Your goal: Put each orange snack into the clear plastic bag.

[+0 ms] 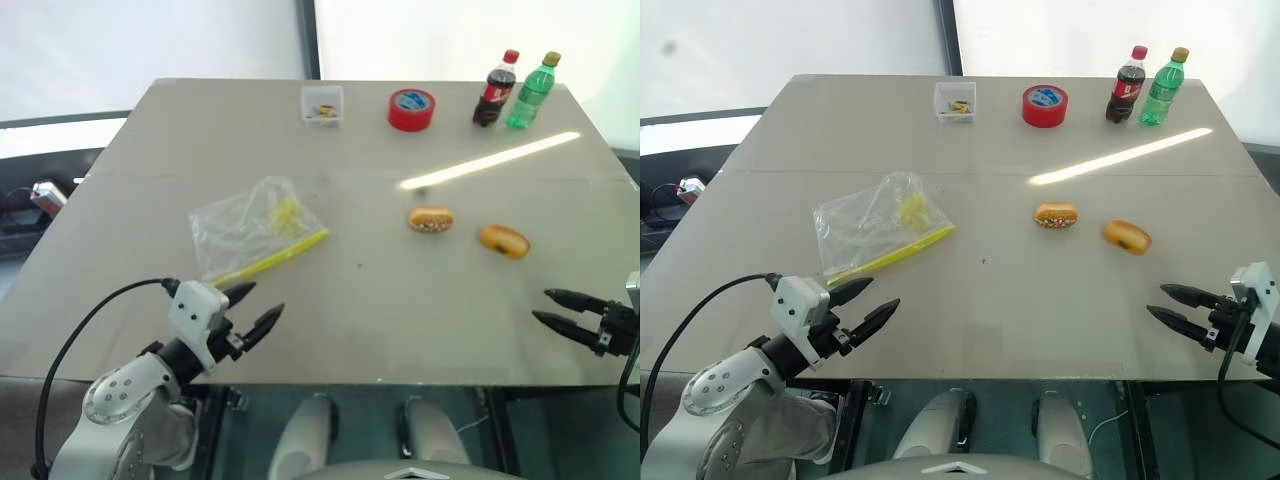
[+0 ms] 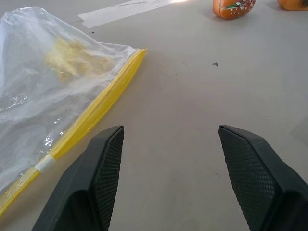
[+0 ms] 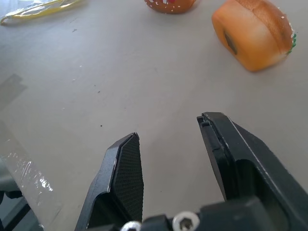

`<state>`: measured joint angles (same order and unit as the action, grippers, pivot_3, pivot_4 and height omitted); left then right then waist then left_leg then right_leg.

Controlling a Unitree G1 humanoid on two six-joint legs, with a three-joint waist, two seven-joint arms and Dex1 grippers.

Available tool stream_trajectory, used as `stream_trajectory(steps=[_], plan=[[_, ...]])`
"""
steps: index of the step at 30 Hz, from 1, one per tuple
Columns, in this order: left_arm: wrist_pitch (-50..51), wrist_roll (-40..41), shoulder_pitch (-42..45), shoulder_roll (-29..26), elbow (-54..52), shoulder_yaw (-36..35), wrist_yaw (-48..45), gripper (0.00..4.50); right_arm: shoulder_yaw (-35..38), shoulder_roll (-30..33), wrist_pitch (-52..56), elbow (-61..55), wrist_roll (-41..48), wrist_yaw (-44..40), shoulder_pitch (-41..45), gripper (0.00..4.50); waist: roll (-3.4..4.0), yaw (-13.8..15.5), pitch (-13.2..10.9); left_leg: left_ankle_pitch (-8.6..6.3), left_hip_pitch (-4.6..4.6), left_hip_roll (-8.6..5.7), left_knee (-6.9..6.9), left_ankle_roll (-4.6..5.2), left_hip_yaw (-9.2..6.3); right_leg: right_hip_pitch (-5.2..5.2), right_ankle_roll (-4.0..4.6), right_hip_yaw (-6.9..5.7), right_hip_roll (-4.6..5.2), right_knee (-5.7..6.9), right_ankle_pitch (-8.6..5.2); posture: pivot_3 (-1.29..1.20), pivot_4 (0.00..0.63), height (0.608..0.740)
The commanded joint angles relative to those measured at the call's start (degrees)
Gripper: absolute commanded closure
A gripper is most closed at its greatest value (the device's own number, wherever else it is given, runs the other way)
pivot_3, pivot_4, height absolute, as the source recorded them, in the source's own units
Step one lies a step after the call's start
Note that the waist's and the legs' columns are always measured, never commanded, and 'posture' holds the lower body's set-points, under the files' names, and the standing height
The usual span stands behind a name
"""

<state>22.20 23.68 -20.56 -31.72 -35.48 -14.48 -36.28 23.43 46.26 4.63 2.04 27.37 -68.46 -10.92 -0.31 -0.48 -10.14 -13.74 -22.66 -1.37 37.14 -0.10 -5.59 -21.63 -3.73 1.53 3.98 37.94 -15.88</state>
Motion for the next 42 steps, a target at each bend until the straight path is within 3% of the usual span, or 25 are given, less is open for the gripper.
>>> stream_trajectory(steps=[1, 21, 25, 31, 37, 42], plan=[[-0.8, 0.6, -0.4, 0.1, -0.8, -0.6, -0.1, 1.18, 0.8, -0.1, -0.7, -0.5, 0.9, -0.3, 0.4, 2.25, 0.0, 0.0, 0.0, 0.0, 0.0, 0.0, 0.0, 0.0, 0.0, 0.0, 0.0, 0.0, 0.0, 0.0, 0.0, 0.0, 0.15, 0.74], [-1.0, 0.9, 0.5, -1.3, 0.8, -1.3, -1.6, 1.18, -0.9, -1.4, -2.7, -2.0, 0.8, -0.7, 2.5, 2.25, 0.0, -0.2, 0.0, 0.0, 0.01, 0.0, 0.0, 0.0, 0.0, 0.0, 0.0, 0.01, 0.0, 0.0, 0.0, 0.0, 0.15, 0.74], [3.4, 6.7, 4.9, -3.0, 4.8, -7.1, -2.0, 1.18, -4.5, -3.2, -3.2, -9.0, 0.3, 1.8, 6.4, 2.25, 0.01, -0.3, 0.0, 0.0, 0.06, 0.07, 0.01, 0.0, -0.02, 0.0, 0.0, -0.01, -0.09, 0.06, 0.0, 0.0, 0.15, 0.74], [18.6, 28.5, 10.8, -8.0, 12.2, -20.0, -3.9, 1.18, -10.1, -3.6, -4.6, -16.8, -2.1, 3.1, 9.6, 2.25, -0.02, -0.1, 0.0, 0.0, 0.01, 0.17, 0.0, -0.01, -0.17, -0.02, 0.04, -0.08, -0.2, 0.03, 0.03, 0.0, 0.15, 0.74], [25.0, 28.2, 13.4, -16.6, 27.3, -25.0, -4.7, 1.18, -12.2, -3.9, -5.7, -19.1, -4.4, 5.4, 12.2, 2.25, -0.01, -0.3, 0.0, 0.0, 0.01, 0.12, -0.02, -0.02, -0.2, -0.08, 0.05, -0.1, -0.28, 0.04, 0.03, 0.0, 0.15, 0.74], [26.6, 28.5, 19.5, -15.7, 36.3, -23.6, -3.2, 1.18, -12.4, -3.5, -6.2, -17.9, -5.1, 5.9, 12.4, 2.25, -0.05, -0.1, 0.0, 0.0, 0.06, 0.17, 0.0, -0.03, -0.19, -0.04, 0.06, -0.08, -0.27, 0.06, 0.03, 0.0, 0.15, 0.74]])
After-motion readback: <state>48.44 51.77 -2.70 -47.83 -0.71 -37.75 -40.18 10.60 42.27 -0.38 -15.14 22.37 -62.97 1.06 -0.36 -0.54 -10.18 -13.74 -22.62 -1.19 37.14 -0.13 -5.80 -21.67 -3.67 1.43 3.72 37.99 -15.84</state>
